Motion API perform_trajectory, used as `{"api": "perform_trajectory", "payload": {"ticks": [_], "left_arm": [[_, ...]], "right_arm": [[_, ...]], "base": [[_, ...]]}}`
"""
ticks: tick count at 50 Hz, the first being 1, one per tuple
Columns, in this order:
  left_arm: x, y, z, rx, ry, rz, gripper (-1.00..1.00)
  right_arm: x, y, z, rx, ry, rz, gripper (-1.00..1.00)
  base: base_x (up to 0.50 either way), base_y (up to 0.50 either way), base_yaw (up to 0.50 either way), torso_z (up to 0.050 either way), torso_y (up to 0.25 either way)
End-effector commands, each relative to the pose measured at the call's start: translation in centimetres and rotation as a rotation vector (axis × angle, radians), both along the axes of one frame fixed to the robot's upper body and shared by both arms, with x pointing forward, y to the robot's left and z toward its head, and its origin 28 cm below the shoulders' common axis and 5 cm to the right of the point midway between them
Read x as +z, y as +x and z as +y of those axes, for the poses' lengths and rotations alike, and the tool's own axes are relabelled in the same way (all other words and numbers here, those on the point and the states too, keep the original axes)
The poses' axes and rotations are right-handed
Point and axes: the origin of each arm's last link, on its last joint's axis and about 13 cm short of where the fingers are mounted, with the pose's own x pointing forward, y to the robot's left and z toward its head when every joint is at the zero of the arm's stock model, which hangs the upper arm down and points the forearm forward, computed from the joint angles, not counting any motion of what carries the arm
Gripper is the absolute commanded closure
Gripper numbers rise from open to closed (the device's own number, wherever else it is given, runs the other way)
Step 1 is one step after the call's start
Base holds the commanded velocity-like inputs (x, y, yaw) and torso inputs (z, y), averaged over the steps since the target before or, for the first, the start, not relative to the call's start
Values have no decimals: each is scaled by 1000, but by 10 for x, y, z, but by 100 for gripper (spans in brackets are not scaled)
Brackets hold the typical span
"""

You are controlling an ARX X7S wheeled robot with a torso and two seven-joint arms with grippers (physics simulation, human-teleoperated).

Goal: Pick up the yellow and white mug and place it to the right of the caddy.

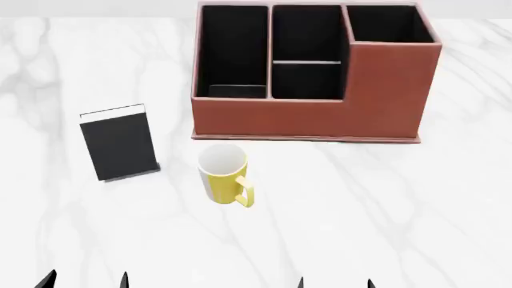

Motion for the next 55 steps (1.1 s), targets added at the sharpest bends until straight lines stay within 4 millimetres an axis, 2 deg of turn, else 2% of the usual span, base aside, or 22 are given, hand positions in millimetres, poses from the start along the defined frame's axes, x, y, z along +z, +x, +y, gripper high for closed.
{"api": "perform_trajectory", "payload": {"ticks": [1, 17, 21, 27, 41, 43, 45, 46, 51, 55], "left_arm": [[-1, 1, 0, 1, 6, 11, -100], [-1, 1, -1, 8, 13, 26, -100], [-1, 1, -2, 9, 60, 23, -100], [0, 1, 0, 21, 9, 10, -100], [0, 1, -1, 15, 13, 14, -100], [1, 1, -1, 23, 18, 12, -100], [2, 1, -2, 27, 42, 12, -100], [6, 0, -3, 40, 48, -33, -100], [15, -2, -5, 13, 104, -17, -100], [32, -5, -8, 6, 132, -34, -100]], "right_arm": [[0, -1, 1, 7, -8, -3, -100], [0, -2, 1, 10, -4, -2, -100], [0, -1, 1, 10, -4, -2, -100], [0, -1, 1, 10, -7, 2, -100], [-1, 0, 3, 12, -61, -2, -100], [3, -1, 2, -22, -103, -25, -100], [13, -3, 2, -17, -68, -50, -100], [23, -5, 2, -20, -62, -81, -100], [42, -11, 3, -9, -55, -132, -100], [63, -17, 5, 10, -42, -196, -100]], "base": [[0, 0, 0, 0, 0], [0, 0, 0, 0, 0], [0, 0, 0, 0, 0], [0, 0, 0, 0, 0], [0, 0, 0, 0, 0], [0, 0, 0, 0, 0], [0, 0, 0, 0, 0], [0, 0, 0, 0, 0], [0, 0, 0, 0, 0], [0, 0, 0, 0, 0]]}}
